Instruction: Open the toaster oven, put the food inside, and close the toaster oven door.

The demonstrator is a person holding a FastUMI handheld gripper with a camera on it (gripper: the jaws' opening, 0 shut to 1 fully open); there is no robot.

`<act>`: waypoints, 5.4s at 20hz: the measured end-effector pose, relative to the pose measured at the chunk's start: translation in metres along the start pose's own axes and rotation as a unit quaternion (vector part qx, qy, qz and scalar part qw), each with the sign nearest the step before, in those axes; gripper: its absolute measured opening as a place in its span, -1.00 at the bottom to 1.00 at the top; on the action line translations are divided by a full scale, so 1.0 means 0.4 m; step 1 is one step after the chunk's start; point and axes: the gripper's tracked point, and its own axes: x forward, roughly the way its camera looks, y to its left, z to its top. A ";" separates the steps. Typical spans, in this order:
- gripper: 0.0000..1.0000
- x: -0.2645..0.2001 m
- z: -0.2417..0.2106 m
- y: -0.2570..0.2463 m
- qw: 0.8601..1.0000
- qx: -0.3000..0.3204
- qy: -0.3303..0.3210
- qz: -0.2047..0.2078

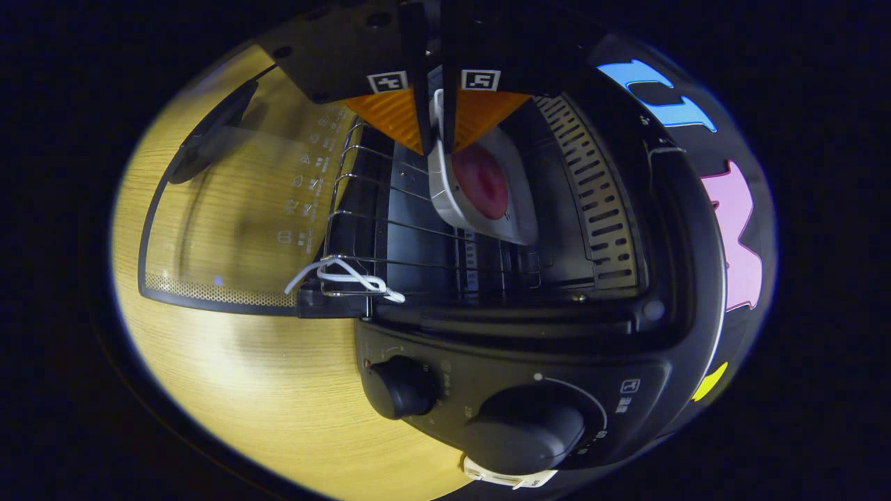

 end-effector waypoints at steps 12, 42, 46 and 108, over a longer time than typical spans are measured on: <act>-0.02 -0.320 -0.033 -0.149 0.967 -0.256 0.012 0.007; 0.99 -0.165 -0.008 -0.447 0.717 -0.682 -0.008 -0.141; 0.98 -0.174 -0.021 -0.437 0.721 -0.679 -0.008 -0.137; 0.95 -1.563 0.098 0.613 0.577 -0.657 -0.298 0.383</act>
